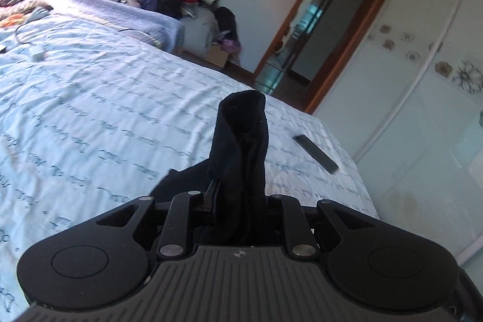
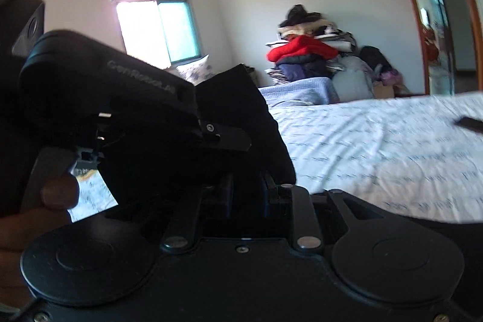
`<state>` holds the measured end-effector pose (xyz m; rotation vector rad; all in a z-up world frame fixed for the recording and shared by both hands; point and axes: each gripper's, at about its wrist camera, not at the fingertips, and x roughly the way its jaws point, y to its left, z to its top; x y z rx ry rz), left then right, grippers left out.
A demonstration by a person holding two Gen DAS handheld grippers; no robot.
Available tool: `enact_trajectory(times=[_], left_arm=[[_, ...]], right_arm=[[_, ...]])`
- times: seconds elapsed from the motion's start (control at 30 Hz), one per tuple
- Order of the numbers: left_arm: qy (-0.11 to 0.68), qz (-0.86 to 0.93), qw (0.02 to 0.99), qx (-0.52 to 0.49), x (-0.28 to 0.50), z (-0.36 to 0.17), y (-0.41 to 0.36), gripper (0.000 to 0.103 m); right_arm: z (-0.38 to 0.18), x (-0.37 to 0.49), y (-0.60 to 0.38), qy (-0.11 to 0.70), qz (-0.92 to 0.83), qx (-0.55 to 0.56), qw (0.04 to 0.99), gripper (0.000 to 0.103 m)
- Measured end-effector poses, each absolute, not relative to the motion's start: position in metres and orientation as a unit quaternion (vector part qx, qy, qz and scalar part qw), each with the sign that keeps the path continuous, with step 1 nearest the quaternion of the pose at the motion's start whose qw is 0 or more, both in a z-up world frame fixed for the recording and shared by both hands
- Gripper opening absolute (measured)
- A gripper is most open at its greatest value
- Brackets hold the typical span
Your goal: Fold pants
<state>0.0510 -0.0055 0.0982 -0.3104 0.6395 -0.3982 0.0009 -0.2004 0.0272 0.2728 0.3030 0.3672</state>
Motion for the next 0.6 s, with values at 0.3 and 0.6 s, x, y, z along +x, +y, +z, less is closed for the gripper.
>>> enact_trajectory(times=[0.3,0.6], left_arm=[[0.327,-0.237,0.91,-0.09,0.039,0.078,-0.1,0.021],[0.346,-0.281,0.894,-0.041,0.033,0.043,-0.177,0.021]], right_arm=[[0.001,-0.022,-0.253,0.155,0.116,0.197,0.961,0.021],[-0.023,-0.03,-0.293,0.168,0.038,0.252,0.952,0.021]])
